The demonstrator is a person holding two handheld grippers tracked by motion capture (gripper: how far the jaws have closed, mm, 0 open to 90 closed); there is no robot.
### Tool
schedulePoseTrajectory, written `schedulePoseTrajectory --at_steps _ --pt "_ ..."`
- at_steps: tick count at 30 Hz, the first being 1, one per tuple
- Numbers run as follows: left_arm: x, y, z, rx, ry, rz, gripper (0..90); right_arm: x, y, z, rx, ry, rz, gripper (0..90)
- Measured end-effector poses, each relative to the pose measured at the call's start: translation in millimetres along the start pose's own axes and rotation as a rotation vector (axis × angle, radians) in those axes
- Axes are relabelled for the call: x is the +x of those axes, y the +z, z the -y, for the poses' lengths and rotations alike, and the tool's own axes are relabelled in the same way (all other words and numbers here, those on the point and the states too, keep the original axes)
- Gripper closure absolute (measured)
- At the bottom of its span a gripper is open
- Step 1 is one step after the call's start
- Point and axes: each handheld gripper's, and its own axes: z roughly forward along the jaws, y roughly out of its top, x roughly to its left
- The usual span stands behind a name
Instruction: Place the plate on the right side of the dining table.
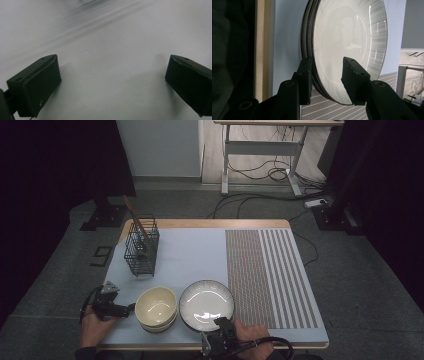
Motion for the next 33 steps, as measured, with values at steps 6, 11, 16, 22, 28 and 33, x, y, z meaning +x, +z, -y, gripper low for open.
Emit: schedulePoseTrajectory --at_steps 6,11,16,22,28,33 --pt "0.1 0.0 -0.1 0.0 0.0 0.001 0.0 2.5 0.4 -2.8 0.013 -0.029 0.006 66.4" --pt "0.2 0.1 -0.1 0.0 0.0 0.002 0.0 5.6 0.3 -4.3 0.021 -0.063 0.001 74.4" --pt "0.2 0.2 -0.2 0.0 0.0 0.002 0.0 4.5 -0.1 -5.6 0.029 -0.076 -0.012 77.0" --pt "0.2 0.2 -0.2 0.0 0.0 0.002 0.0 2.5 -0.3 -7.5 0.032 -0.075 -0.031 79.3" --pt "0.3 0.2 -0.2 0.0 0.001 0.003 0.0 -0.8 2.2 -12.5 0.046 -0.101 -0.038 80.6" --pt "0.4 0.3 -0.3 -0.001 0.001 0.004 0.0 -1.8 5.5 -13.9 0.046 -0.092 -0.044 80.5"
